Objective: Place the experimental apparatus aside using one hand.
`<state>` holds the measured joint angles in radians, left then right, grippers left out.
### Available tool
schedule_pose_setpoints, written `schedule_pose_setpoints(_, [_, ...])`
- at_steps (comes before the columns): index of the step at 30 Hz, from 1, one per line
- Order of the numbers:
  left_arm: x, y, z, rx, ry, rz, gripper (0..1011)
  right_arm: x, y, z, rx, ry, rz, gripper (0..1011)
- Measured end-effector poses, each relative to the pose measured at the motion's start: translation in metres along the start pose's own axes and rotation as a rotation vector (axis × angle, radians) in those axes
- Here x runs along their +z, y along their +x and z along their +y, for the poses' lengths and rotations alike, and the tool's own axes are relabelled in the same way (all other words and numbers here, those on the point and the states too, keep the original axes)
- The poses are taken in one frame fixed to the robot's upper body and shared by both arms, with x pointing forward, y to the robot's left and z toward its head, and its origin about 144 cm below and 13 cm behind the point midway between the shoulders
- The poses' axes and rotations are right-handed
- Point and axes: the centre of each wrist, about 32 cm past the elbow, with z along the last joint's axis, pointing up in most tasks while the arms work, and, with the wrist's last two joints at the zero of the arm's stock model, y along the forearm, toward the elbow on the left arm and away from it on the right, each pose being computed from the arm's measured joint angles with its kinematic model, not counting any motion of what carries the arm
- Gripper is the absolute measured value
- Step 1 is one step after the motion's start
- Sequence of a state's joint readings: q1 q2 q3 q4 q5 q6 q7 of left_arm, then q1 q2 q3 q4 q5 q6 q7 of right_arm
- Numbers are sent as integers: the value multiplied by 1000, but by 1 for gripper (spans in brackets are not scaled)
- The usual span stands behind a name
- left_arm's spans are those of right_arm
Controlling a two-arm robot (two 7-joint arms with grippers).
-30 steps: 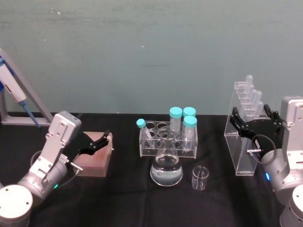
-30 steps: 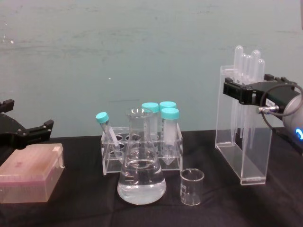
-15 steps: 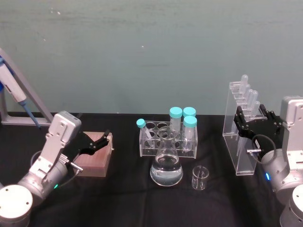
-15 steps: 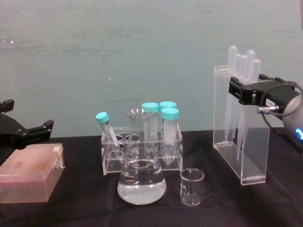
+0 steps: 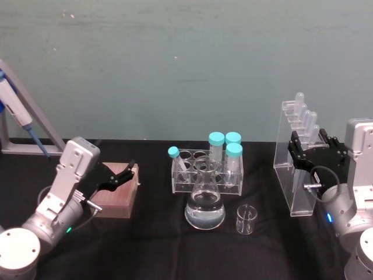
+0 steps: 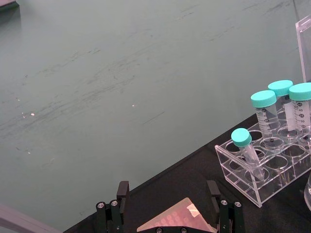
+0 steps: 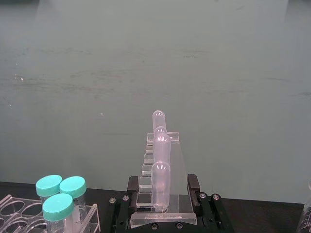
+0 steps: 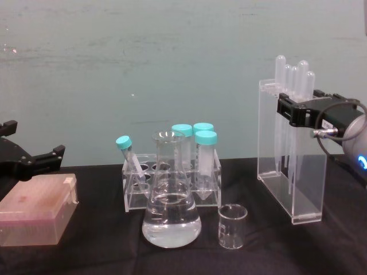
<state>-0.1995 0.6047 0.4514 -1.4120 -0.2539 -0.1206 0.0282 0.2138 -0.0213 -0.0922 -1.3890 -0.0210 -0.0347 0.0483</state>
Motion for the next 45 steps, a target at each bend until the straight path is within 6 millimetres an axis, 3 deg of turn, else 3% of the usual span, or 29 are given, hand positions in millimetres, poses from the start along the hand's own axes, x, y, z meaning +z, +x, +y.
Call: schedule_pose_setpoints(45, [0,0,0,0,0,0,1000,0,3,3,-29,31,-4,616])
